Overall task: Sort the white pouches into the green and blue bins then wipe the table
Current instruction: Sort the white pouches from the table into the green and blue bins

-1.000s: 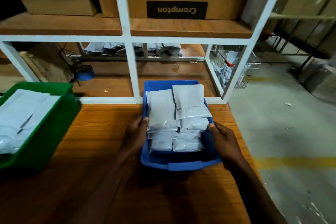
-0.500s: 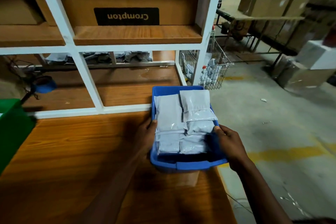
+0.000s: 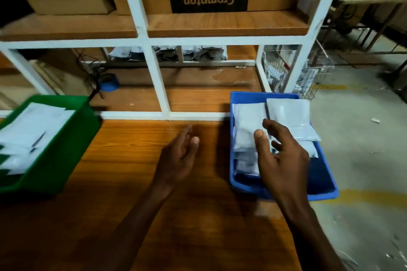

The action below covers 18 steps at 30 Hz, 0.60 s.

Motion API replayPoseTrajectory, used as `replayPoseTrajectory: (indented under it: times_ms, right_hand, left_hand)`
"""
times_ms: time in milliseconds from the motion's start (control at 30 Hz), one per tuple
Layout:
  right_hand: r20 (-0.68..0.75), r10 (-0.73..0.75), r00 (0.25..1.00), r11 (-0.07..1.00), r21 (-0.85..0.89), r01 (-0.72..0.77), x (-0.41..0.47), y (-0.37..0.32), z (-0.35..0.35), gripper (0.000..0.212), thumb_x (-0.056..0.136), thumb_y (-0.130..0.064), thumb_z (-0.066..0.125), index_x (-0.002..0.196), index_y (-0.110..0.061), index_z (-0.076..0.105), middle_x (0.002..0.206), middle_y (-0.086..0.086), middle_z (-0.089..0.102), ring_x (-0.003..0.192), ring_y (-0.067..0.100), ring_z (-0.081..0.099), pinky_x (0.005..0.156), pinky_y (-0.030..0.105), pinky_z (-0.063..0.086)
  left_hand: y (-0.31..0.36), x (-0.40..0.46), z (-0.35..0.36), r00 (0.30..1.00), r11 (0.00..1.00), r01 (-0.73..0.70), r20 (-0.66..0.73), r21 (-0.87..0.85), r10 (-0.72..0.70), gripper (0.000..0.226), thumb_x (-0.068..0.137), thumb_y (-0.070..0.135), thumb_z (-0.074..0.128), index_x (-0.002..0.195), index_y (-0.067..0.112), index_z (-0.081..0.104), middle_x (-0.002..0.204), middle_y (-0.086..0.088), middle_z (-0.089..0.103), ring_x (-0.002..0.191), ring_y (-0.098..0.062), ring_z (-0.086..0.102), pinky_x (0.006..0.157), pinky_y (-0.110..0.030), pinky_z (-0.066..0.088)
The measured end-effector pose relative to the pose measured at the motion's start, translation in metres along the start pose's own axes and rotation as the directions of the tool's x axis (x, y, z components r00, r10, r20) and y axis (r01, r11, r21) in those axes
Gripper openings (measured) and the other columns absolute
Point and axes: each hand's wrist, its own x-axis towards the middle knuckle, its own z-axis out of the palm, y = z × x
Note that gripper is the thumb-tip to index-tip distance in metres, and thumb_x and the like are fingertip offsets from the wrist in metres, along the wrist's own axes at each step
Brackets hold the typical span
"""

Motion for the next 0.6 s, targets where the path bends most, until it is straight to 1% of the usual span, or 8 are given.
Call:
replayPoseTrajectory:
  times_ms: [67, 167, 300, 367, 400, 500, 567, 600]
  right_hand:
    - [0.096, -0.044, 0.994, 0.998, 0.042, 0.041, -0.013, -0.022, 0.038, 0.043, 0.096, -0.05, 0.053, 0.128, -0.023, 0.064, 0.124, -0.006, 0.068, 0.114, 0.01, 0.063, 0.091, 0.045, 0.056]
    - [0.222, -0.086, 0.971, 0.994, 0.081, 0.07, -0.034, -0.047, 0.099, 0.047, 0.095, -0.051, 0.052, 0.131, -0.023, 0.062, 0.126, -0.006, 0.067, 0.112, 0.009, 0.063, 0.09, 0.044, 0.056]
    - [0.299, -0.121, 0.947, 0.99, 0.106, 0.093, -0.065, -0.078, 0.198, 0.042, 0.097, -0.047, 0.056, 0.131, -0.023, 0.062, 0.127, -0.005, 0.068, 0.114, 0.009, 0.064, 0.085, 0.038, 0.058]
    - [0.324, -0.115, 0.939, 0.99, 0.111, 0.083, -0.081, -0.094, 0.244, 0.04, 0.097, -0.045, 0.059, 0.131, -0.024, 0.061, 0.126, -0.004, 0.068, 0.112, 0.011, 0.064, 0.08, 0.029, 0.057]
    - [0.323, -0.109, 0.94, 0.991, 0.112, 0.077, -0.089, -0.103, 0.27, 0.041, 0.097, -0.045, 0.06, 0.132, -0.024, 0.061, 0.126, -0.003, 0.068, 0.112, 0.012, 0.064, 0.079, 0.029, 0.056]
    - [0.317, -0.056, 0.947, 0.997, 0.067, 0.037, -0.112, -0.128, 0.34, 0.051, 0.093, -0.057, 0.055, 0.133, -0.026, 0.058, 0.127, -0.002, 0.068, 0.102, 0.013, 0.065, 0.08, 0.041, 0.058]
    - [0.352, 0.016, 0.936, 1.0, 0.011, -0.021, -0.123, -0.146, 0.384, 0.063, 0.089, -0.068, 0.048, 0.136, -0.026, 0.055, 0.131, -0.001, 0.066, 0.093, 0.015, 0.065, 0.084, 0.046, 0.056]
    - [0.381, 0.064, 0.922, 0.998, -0.022, -0.06, -0.128, -0.156, 0.401, 0.068, 0.089, -0.071, 0.046, 0.14, -0.026, 0.052, 0.135, 0.0, 0.064, 0.095, 0.017, 0.065, 0.088, 0.047, 0.055]
  left_hand:
    - [-0.017, -0.004, -0.036, 0.999, 0.999, -0.036, -0.034, 0.024, 0.037, 0.056, 0.099, 0.051, 0.046, 0.147, 0.024, 0.043, 0.143, 0.01, 0.05, 0.127, 0.003, 0.047, 0.099, -0.009, 0.041]
    - [-0.045, -0.01, -0.094, 0.996, 0.994, -0.039, -0.081, 0.098, 0.047, 0.062, 0.094, 0.058, 0.043, 0.147, 0.024, 0.044, 0.145, 0.007, 0.052, 0.131, -0.002, 0.048, 0.11, -0.029, 0.042]
    - [-0.095, -0.018, -0.184, 0.988, 0.979, -0.004, -0.15, 0.203, 0.035, 0.065, 0.094, 0.059, 0.038, 0.147, 0.023, 0.044, 0.147, 0.004, 0.05, 0.134, -0.005, 0.045, 0.112, -0.026, 0.035]
    - [-0.122, -0.017, -0.232, 0.984, 0.964, 0.011, -0.175, 0.264, 0.037, 0.061, 0.095, 0.056, 0.039, 0.148, 0.026, 0.042, 0.149, 0.005, 0.048, 0.136, -0.008, 0.044, 0.113, -0.031, 0.035]
    - [-0.139, -0.014, -0.258, 0.982, 0.955, 0.017, -0.187, 0.295, 0.04, 0.061, 0.095, 0.056, 0.039, 0.148, 0.026, 0.042, 0.149, 0.005, 0.048, 0.136, -0.009, 0.044, 0.112, -0.032, 0.036]
    - [-0.19, -0.003, -0.339, 0.971, 0.946, 0.028, -0.233, 0.322, 0.051, 0.06, 0.096, 0.057, 0.039, 0.146, 0.023, 0.047, 0.144, 0.003, 0.054, 0.13, -0.011, 0.05, 0.106, -0.035, 0.044]
    - [-0.22, 0.004, -0.392, 0.954, 0.927, 0.06, -0.294, 0.371, 0.056, 0.056, 0.098, 0.051, 0.04, 0.142, 0.018, 0.052, 0.137, -0.004, 0.06, 0.12, -0.021, 0.058, 0.096, -0.033, 0.048]
    - [-0.234, 0.008, -0.416, 0.947, 0.911, 0.089, -0.319, 0.402, 0.049, 0.052, 0.099, 0.046, 0.041, 0.14, 0.016, 0.053, 0.135, -0.008, 0.061, 0.117, -0.025, 0.06, 0.094, -0.03, 0.046]
